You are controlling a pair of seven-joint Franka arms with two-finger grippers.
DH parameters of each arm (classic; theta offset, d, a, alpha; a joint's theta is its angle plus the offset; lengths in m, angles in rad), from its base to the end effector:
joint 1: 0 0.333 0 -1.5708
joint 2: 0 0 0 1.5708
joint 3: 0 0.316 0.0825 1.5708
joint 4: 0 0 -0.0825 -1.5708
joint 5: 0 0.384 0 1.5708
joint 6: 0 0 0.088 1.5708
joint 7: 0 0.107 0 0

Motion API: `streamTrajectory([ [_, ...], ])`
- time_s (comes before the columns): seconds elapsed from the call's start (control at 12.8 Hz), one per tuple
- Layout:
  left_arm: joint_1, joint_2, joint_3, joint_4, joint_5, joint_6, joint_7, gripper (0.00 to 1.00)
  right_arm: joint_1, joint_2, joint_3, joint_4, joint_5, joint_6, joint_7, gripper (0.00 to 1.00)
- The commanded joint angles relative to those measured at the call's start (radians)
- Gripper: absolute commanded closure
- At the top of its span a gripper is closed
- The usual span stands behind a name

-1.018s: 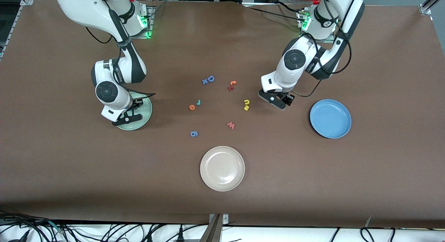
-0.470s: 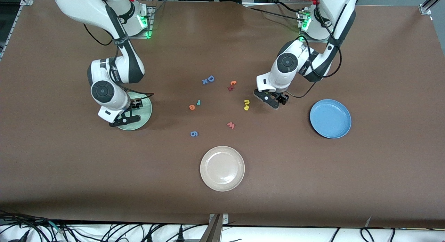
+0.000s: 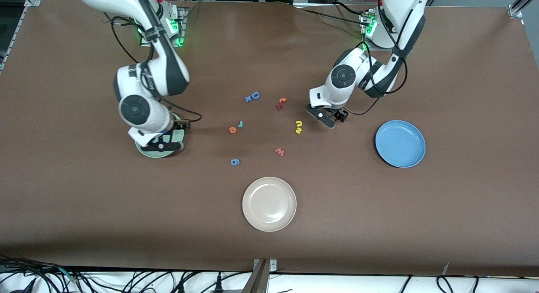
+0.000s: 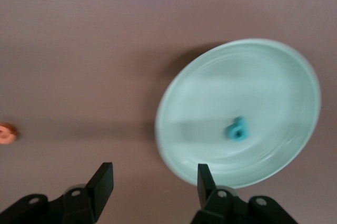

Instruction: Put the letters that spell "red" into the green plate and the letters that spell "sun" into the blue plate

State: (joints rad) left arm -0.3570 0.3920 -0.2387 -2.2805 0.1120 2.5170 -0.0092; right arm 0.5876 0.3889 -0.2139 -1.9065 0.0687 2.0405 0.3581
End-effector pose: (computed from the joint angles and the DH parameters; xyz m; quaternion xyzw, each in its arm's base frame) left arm 0.4238 -0.2949 0.1748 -0.9418 0.3284 0.0719 0.0053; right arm 0.5526 0.2262 0.2804 0.9924 -0.0087 -0.1096 0.0553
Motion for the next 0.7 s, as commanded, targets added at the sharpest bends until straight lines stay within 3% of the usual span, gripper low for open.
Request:
streamTrajectory([
  [0.0, -0.028, 0.008, 0.009, -0.007, 0.021, 0.008, 0.009, 0.05, 0.061, 0.021, -0.004, 0.014, 0.013, 0.044, 0.228, 0.27],
  [0.63, -0.046, 0.050, 0.010, 0.006, 0.056, 0.098, 0.009, 0.10, 0.189, 0.172, 0.021, 0.036, 0.071, 0.371, 1.010, 0.31],
])
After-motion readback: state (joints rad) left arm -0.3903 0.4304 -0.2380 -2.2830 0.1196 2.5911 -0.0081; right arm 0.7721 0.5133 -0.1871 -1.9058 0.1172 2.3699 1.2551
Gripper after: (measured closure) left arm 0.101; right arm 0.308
